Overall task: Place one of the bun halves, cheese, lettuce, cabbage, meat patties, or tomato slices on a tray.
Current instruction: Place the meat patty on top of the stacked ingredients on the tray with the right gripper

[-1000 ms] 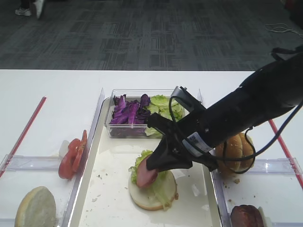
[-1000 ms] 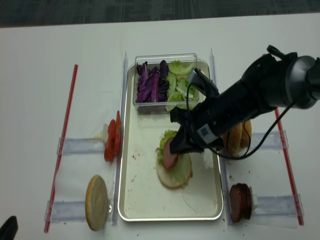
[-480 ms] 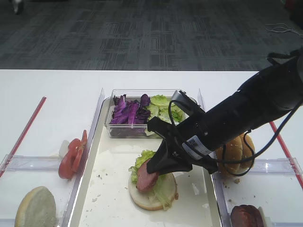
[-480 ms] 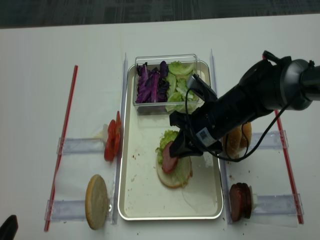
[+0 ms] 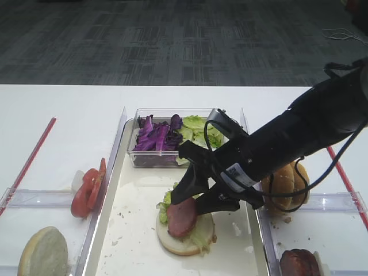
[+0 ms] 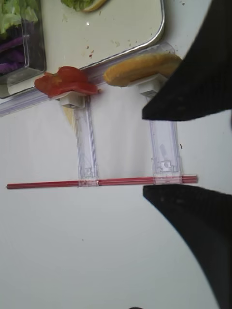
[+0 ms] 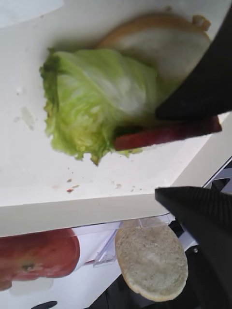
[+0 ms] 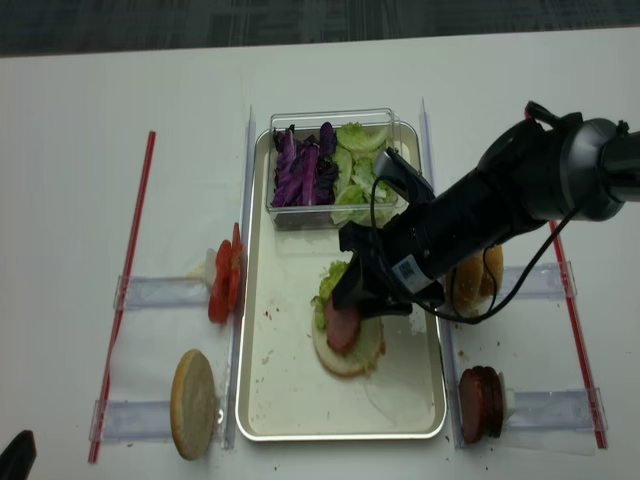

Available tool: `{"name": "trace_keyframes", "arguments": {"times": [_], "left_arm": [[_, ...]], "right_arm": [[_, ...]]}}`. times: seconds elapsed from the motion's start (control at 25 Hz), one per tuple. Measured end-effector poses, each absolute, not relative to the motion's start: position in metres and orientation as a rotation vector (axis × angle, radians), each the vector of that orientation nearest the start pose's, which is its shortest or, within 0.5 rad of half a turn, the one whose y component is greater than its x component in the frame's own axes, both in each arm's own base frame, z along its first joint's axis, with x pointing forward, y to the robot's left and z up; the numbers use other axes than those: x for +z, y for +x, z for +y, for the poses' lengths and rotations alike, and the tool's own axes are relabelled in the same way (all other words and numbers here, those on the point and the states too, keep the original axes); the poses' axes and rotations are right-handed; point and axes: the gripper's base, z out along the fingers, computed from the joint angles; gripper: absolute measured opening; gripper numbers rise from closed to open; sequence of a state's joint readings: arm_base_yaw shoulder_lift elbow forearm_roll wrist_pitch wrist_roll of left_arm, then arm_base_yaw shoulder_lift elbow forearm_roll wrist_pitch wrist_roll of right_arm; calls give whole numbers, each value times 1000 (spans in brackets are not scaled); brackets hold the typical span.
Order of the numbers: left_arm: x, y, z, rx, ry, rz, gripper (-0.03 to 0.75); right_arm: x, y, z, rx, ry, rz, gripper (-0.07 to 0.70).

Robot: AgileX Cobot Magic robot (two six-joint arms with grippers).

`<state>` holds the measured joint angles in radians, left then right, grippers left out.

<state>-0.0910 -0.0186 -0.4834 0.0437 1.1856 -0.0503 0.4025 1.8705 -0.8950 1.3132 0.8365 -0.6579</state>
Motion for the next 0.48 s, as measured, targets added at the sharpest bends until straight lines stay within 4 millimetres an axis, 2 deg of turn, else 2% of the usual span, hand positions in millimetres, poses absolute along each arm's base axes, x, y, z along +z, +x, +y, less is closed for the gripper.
{"name": "trace_keyframes", "arguments": {"times": [0.16,0.48], "left_arm": [[263,-11,5,-28,39,2166,297],[263,-11,5,-28,39,2166,297]], "right_arm": [[152,277,190,1347,-99,2826,425],[162,287,188,1194,-185,2938,440]]}}
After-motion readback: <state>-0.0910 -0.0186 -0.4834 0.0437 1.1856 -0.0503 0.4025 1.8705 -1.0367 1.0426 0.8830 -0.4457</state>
